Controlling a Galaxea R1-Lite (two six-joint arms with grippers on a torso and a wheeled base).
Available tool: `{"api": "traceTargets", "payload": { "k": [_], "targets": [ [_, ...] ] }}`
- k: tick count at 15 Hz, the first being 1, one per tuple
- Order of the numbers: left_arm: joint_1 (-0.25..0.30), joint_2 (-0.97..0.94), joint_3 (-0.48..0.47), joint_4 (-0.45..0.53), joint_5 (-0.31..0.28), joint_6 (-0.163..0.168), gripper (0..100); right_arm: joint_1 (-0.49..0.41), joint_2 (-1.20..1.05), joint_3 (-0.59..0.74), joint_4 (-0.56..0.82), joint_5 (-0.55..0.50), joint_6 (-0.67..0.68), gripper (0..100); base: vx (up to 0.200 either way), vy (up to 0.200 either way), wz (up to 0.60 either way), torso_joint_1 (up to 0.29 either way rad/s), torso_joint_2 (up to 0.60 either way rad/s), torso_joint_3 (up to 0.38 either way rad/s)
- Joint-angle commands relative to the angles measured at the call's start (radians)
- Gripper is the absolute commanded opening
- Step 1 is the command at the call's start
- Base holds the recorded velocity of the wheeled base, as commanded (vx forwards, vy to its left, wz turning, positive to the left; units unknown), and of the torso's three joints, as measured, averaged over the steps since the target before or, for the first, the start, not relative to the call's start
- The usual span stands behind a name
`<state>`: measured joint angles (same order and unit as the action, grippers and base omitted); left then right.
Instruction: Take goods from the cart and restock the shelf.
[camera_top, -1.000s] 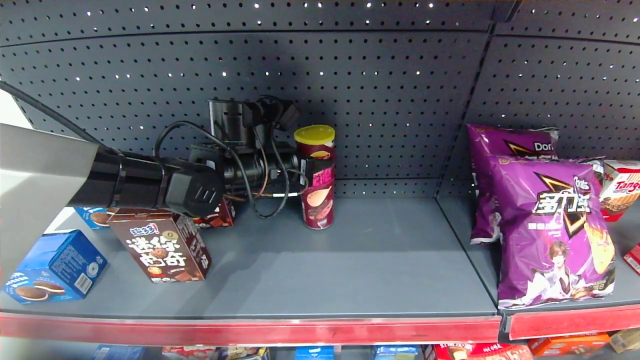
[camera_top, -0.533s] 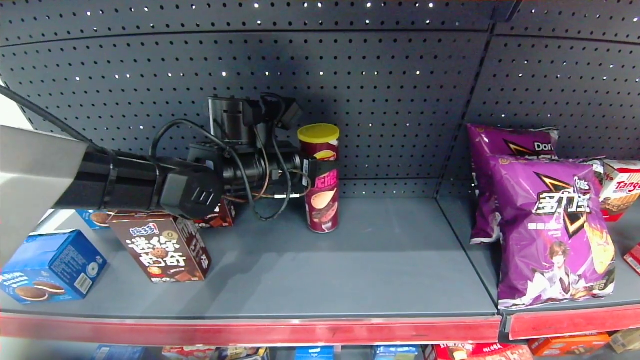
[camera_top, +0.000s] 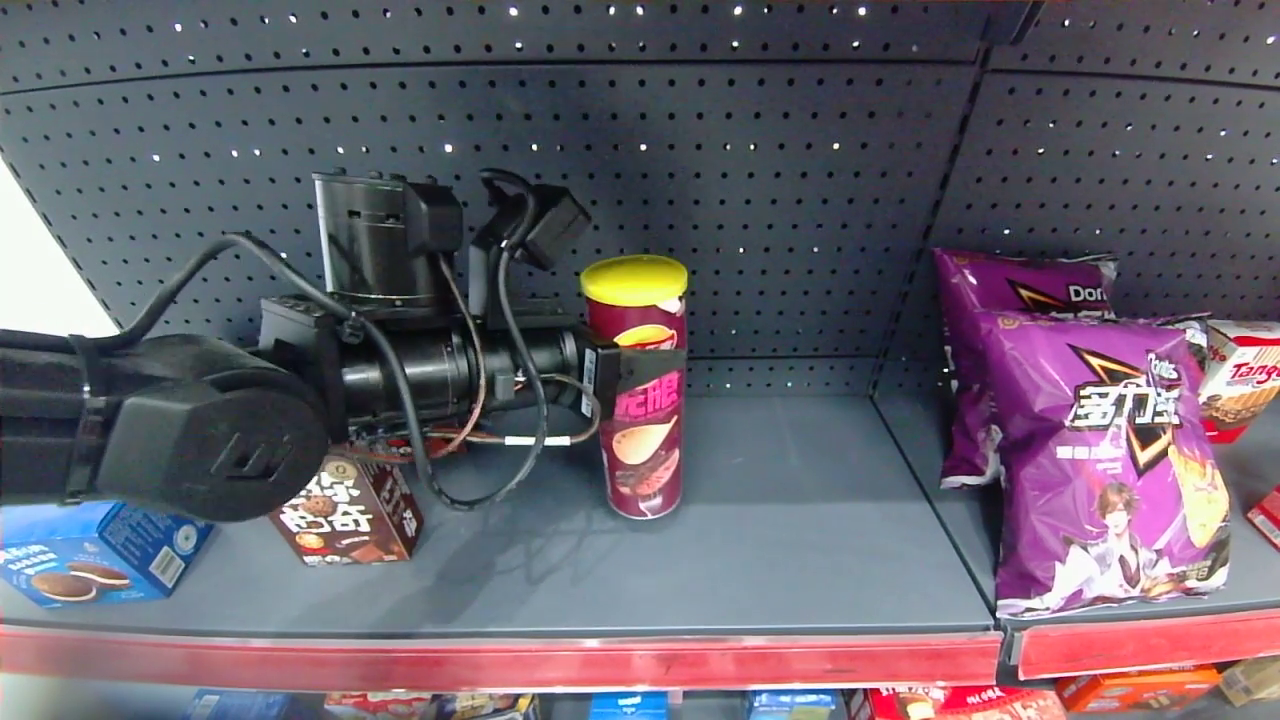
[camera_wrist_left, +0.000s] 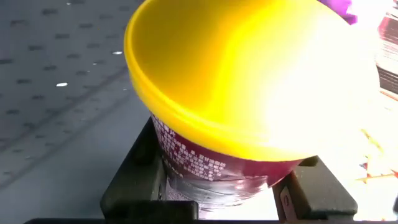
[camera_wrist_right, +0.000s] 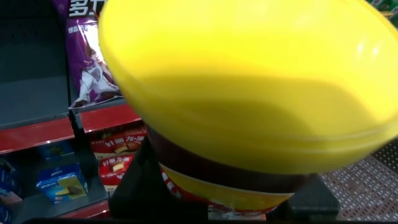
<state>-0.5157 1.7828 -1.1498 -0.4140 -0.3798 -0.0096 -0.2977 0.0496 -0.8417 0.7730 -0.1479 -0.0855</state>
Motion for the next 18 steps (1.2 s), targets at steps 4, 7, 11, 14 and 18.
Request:
{"api": "traceTargets", "payload": {
  "k": [4, 7, 11, 14, 18],
  "targets": [
    [-0.084, -0.083, 0.067, 0.000, 0.047, -0.001, 0, 0.000, 0.000, -0.022, 0.002, -0.001, 0.003, 0, 0.000, 0.000, 0.00, 0.000, 0.00, 0.000],
    [-0.086, -0.098, 0.111, -0.002, 0.047, -0.001, 0, 0.000, 0.000, -0.025, 0.003, -0.004, 0.006, 0, 0.000, 0.000, 0.00, 0.000, 0.00, 0.000],
    [-0.084, -0.105, 0.139, -0.002, 0.047, -0.003, 0, 0.000, -0.002, -0.023, 0.005, -0.004, 0.004, 0, 0.000, 0.000, 0.00, 0.000, 0.00, 0.000],
    [-0.086, -0.102, 0.154, -0.003, 0.045, -0.003, 0, 0.000, -0.004, -0.023, 0.005, -0.004, 0.004, 0, 0.000, 0.000, 0.00, 0.000, 0.00, 0.000],
    [-0.084, -0.071, 0.150, -0.038, 0.045, -0.009, 0, -0.001, -0.007, -0.020, 0.006, -0.004, 0.004, 0, 0.000, 0.000, 0.00, 0.000, 0.00, 0.000]
  ]
}}
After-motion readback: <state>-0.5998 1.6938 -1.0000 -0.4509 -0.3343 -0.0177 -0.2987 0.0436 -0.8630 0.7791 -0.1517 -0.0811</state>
